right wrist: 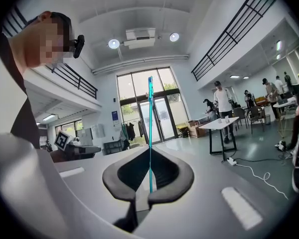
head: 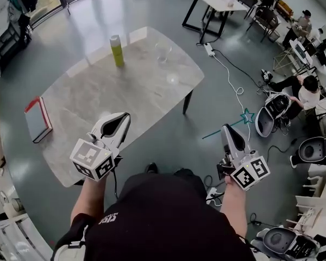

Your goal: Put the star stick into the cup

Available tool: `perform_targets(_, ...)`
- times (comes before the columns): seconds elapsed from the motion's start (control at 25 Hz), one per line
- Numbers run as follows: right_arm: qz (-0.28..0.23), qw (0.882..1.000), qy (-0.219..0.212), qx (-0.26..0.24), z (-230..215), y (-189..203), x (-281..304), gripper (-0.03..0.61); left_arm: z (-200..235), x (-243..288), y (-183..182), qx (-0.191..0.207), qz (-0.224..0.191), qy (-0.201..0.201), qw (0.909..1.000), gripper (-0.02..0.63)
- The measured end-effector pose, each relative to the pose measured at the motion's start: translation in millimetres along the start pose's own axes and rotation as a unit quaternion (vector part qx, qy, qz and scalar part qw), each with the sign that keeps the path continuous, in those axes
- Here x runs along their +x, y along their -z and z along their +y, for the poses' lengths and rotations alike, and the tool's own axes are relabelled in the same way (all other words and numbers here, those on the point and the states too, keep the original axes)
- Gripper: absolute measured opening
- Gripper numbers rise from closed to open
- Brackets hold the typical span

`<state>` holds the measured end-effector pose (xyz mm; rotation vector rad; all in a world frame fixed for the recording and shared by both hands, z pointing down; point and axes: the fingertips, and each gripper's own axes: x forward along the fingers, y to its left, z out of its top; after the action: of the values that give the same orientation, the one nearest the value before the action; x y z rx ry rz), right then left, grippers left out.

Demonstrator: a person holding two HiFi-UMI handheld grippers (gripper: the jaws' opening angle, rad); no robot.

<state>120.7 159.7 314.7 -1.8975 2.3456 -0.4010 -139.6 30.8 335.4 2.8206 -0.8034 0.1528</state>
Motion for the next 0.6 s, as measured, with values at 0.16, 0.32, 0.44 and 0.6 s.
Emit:
perform_targets(0.16,0.0,1.0,-0.02,0.008,-25.3,-0.7,28.8,0.018,7.4,19.5,-0.3,0.004,0.002,-0.019,0.9998,0.005)
perform_targets(0.32,0.002,0.998,-0.052,0.018,-64.2,-9.7,66.1,0.018,12.4,47.0,-5.1,0.003,-0.002,-0.051,0.9987,0.005)
perform_targets(0.44,0.008,0.996,-0.088,0.019,-98.6,-21.2,102.1,0.018,17.5,73.5,-9.2,-0.002,-0.008,-0.087,0.9962,0.005)
perform_targets(0.6,0.02,0.992,-0.127,0.013,-137.1,-41.7,140.5,0.018,19.7,113.2,-19.0,-0.02,-0.016,-0.12,0.9924,0.005)
